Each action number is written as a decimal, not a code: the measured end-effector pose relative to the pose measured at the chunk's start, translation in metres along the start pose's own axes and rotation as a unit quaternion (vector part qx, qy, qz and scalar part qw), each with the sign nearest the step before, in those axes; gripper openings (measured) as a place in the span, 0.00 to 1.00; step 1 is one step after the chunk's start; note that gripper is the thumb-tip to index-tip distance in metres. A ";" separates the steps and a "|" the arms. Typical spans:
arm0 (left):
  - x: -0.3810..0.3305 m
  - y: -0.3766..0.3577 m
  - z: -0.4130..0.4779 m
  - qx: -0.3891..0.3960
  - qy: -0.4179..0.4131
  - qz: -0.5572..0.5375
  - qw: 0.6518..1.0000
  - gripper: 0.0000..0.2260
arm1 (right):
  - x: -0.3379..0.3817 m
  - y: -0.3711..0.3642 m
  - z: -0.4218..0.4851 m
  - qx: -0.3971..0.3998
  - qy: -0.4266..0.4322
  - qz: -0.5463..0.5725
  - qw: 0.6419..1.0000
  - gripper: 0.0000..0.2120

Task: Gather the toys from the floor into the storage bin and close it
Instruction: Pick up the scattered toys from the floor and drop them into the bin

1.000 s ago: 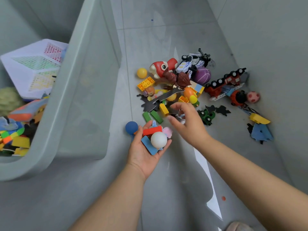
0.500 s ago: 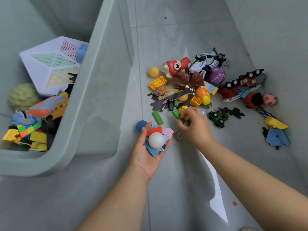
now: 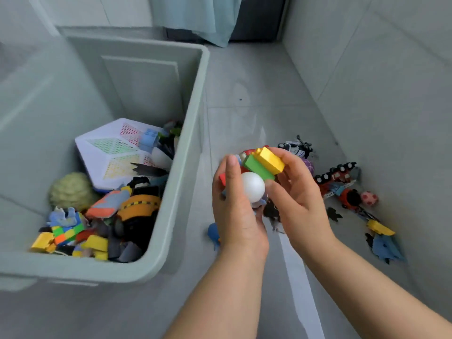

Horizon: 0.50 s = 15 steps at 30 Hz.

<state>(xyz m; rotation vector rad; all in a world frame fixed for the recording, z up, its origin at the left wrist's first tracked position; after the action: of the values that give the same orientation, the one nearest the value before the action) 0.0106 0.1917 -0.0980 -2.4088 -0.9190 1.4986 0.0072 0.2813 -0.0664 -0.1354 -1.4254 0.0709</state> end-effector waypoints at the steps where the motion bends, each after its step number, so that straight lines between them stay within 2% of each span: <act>1: -0.016 0.000 -0.006 -0.012 -0.026 0.004 1.000 0.24 | 0.012 -0.012 0.002 0.011 -0.010 0.045 0.999 0.20; 4: -0.083 0.011 -0.023 -0.067 -0.154 0.027 0.985 0.23 | 0.045 -0.072 0.016 0.061 -0.037 0.136 0.988 0.19; 6: -0.122 0.028 -0.035 -0.119 -0.237 0.042 0.963 0.20 | 0.064 -0.113 0.021 0.097 -0.033 0.130 0.986 0.12; 8: -0.152 0.052 -0.041 -0.166 -0.285 0.063 0.942 0.17 | 0.068 -0.151 0.024 0.112 -0.045 0.110 0.987 0.09; 10: -0.169 0.082 -0.036 -0.205 -0.289 0.073 0.932 0.12 | 0.060 -0.189 0.025 0.124 -0.097 0.122 0.980 0.08; 12: -0.179 0.113 -0.027 -0.252 -0.268 0.100 0.925 0.11 | 0.037 -0.222 0.023 0.124 -0.189 0.150 0.963 0.07; 15: -0.171 0.154 -0.008 -0.298 -0.188 0.130 0.927 0.18 | -0.001 -0.256 0.013 0.124 -0.271 0.102 0.949 0.11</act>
<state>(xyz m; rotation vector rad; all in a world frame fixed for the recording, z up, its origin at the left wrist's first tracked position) 0.0286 -0.0278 -0.0320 -2.7872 -1.3408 2.0803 -0.0137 0.0284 -0.0304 -0.0541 -1.9330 0.4877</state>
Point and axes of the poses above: each hand's wrist, its own z-axis towards the middle knuckle, its own y-axis out of the back of the hand, x = y × z, the point moved 6 cm from there along z, towards the middle knuckle, and after that the axes turned 11 degrees about z, right-handed, at the moved point
